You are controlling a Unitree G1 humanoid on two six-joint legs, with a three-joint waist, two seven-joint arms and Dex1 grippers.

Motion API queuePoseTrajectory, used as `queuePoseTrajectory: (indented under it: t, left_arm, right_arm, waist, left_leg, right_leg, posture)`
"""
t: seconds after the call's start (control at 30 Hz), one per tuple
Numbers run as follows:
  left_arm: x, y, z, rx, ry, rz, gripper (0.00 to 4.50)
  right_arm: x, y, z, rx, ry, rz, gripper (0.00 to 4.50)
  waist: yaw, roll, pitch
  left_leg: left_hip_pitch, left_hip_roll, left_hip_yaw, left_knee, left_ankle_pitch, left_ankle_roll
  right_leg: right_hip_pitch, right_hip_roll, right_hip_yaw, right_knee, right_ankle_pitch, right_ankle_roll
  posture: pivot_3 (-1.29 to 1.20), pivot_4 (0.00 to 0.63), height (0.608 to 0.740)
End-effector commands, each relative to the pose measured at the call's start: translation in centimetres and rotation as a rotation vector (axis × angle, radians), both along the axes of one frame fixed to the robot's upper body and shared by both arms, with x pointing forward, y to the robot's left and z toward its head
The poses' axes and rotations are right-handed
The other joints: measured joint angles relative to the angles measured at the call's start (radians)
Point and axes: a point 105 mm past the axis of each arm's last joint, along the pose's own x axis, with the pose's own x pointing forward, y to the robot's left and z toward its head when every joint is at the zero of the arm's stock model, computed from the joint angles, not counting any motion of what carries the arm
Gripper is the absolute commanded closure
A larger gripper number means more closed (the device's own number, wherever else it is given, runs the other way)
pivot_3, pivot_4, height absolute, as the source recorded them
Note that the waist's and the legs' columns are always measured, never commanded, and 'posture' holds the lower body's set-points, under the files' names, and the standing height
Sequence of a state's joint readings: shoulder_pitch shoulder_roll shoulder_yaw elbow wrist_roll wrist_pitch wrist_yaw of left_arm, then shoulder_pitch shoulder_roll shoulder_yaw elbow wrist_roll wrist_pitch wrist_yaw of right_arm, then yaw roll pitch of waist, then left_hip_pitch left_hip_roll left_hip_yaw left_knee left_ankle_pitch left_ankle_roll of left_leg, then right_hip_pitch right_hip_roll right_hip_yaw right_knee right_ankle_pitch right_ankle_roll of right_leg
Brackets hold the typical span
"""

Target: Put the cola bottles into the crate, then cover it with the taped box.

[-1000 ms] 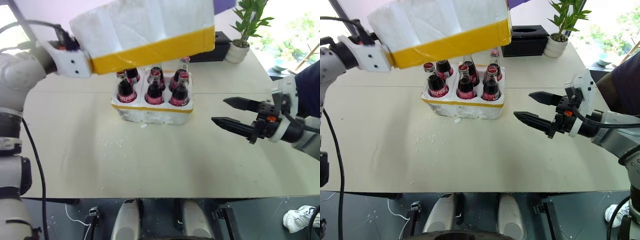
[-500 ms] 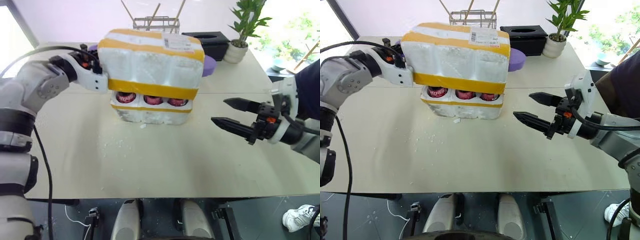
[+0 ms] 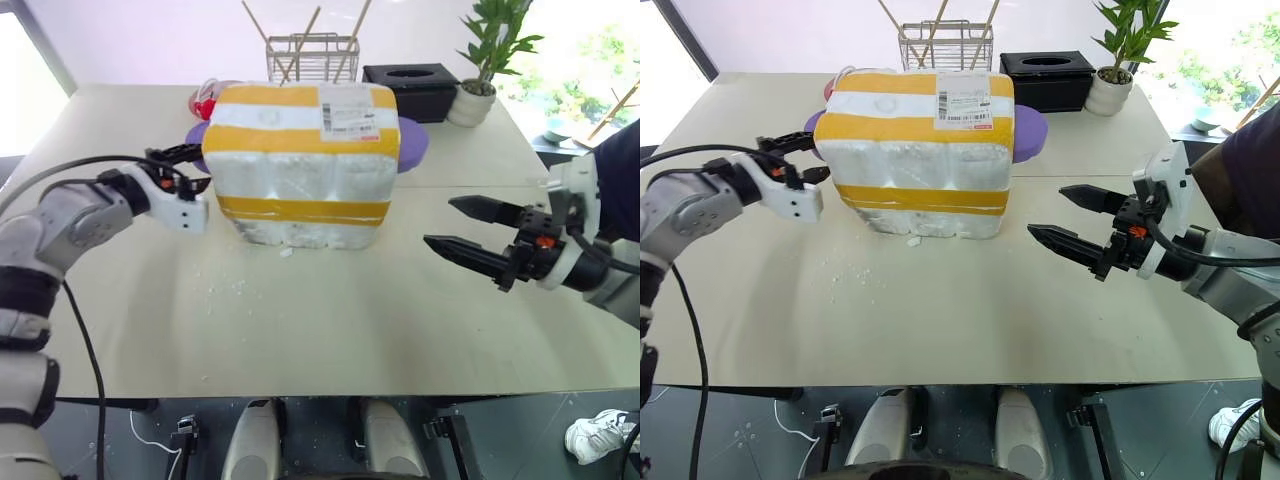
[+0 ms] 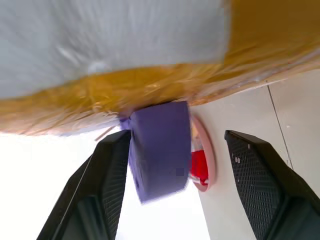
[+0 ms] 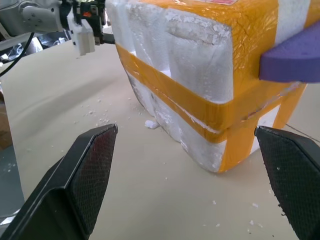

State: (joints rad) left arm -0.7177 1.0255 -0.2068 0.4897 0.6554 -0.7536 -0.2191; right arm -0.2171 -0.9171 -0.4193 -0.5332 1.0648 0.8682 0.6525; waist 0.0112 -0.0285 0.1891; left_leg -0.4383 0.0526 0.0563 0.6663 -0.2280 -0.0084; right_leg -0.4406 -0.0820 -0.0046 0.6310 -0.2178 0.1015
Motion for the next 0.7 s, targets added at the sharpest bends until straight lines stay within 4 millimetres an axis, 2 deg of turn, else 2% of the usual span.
queuePoseTrajectory:
  t: [0.03, 0.17, 0.23, 0.3, 0.33, 0.37, 0.43, 0.47, 0.57, 0.63, 0.7]
  left_arm:
    - [-1.6, 1.6, 1.4, -0.17, 0.04, 0.035, 1.23]
    - [-3.5, 3.6, 0.4, -0.534, 0.329, 0.114, 1.23]
    - [-5.0, 4.1, -0.3, -0.81, 0.608, 0.142, 1.23]
    - [-7.0, 3.4, -0.5, -1.06, 0.909, 0.138, 1.23]
    - [-8.0, 2.6, 0.2, -1.124, 1.009, 0.09, 1.23]
    - [-8.6, 2.2, 2.6, -1.257, 1.08, 0.019, 1.23]
    - [-10.4, 1.3, 6.0, -1.311, 1.193, -0.126, 1.23]
    - [-11.6, 1.0, 6.6, -1.275, 1.266, -0.146, 1.23]
    - [-13.0, 1.7, 5.9, -1.166, 1.332, -0.046, 1.23]
    - [-13.2, 2.8, 5.1, -1.118, 1.329, 0.051, 1.23]
    - [-13.0, 3.6, 5.1, -1.115, 1.305, 0.097, 1.23]
  right_arm:
    - [-0.1, 0.0, 0.8, -0.003, -0.047, 0.009, 0.0]
    - [0.1, -0.4, 0.4, -0.004, -0.036, 0.007, 0.0]
    - [0.3, -0.6, 0.2, -0.018, -0.028, 0.004, 0.0]
    - [0.5, -0.8, 0.1, -0.031, -0.029, 0.004, 0.0]
    - [0.6, -0.9, 0.1, -0.033, -0.031, 0.004, 0.0]
    - [0.8, -1.0, 0.3, -0.038, -0.043, 0.006, 0.0]
    - [1.3, -1.0, 1.2, -0.038, -0.073, 0.013, 0.0]
    - [1.5, -1.1, 1.8, -0.037, -0.088, 0.02, 0.0]
    - [1.7, -1.0, 2.3, -0.06, -0.103, 0.045, 0.0]
    - [1.8, -1.0, 2.3, -0.077, -0.103, 0.067, 0.0]
    - [2.1, -1.1, 2.4, -0.083, -0.105, 0.075, 0.0]
  waist:
    - [0.0, 0.0, 0.0]
    - [-0.002, 0.0, 0.0]
    - [-0.003, 0.0, 0.0]
    - [-0.002, 0.0, 0.0]
    - [-0.002, 0.0, 0.0]
    - [0.001, 0.001, 0.0]
    - [0.001, 0.0, 0.0]
    - [-0.001, 0.0, 0.0]
    - [-0.011, 0.005, -0.001]
    - [-0.018, 0.008, -0.001]
    - [-0.021, 0.008, -0.001]
  left_leg:
    - [0.0, 0.0, 0.0, 0.0, 0.0, 0.0]
    - [0.001, 0.001, 0.0, 0.0, 0.0, 0.0]
    - [0.001, 0.001, 0.0, 0.0, 0.0, 0.0]
    - [0.001, 0.001, 0.0, 0.0, 0.0, 0.0]
    - [0.001, 0.001, 0.0, 0.0, 0.0, 0.0]
    - [0.001, 0.001, -0.001, 0.0, 0.0, 0.0]
    - [0.001, 0.001, -0.002, 0.001, 0.0, 0.0]
    - [0.001, 0.0, -0.002, 0.001, 0.0, 0.0]
    - [0.002, 0.0, 0.0, 0.0, 0.0, 0.0]
    - [0.006, -0.001, 0.002, -0.004, 0.0, 0.0]
    - [0.012, 0.0, 0.002, -0.007, 0.0, 0.0]
  right_leg:
    - [0.0, 0.0, 0.0, 0.0, 0.0, 0.0]
    - [0.0, 0.0, 0.0, 0.0, 0.0, 0.0]
    - [0.0, 0.0, 0.0, 0.0, 0.0, 0.0]
    - [0.0, 0.0, 0.0, 0.0, 0.0, -0.001]
    - [0.0, 0.0, 0.0, 0.0, 0.0, -0.001]
    - [0.001, 0.0, 0.0, 0.0, 0.0, -0.001]
    - [0.001, 0.0, 0.0, 0.0, -0.002, -0.004]
    - [0.001, 0.0, 0.0, 0.0, -0.002, -0.004]
    - [0.001, 0.0, 0.0, -0.001, -0.003, -0.004]
    - [0.003, 0.0, 0.001, -0.001, -0.003, -0.004]
    - [0.005, 0.001, 0.001, 0.0, -0.006, -0.007]
  posture:
    - [0.0, 0.15, 0.74]
    - [0.0, 0.15, 0.74]
    - [0.0, 0.15, 0.74]
    - [0.0, 0.15, 0.74]
    - [0.0, 0.15, 0.74]
    - [0.0, 0.15, 0.74]
    - [0.0, 0.15, 0.74]
    - [0.0, 0.15, 0.74]
    - [0.0, 0.15, 0.74]
    - [0.0, 0.15, 0.74]
    - [0.0, 0.15, 0.74]
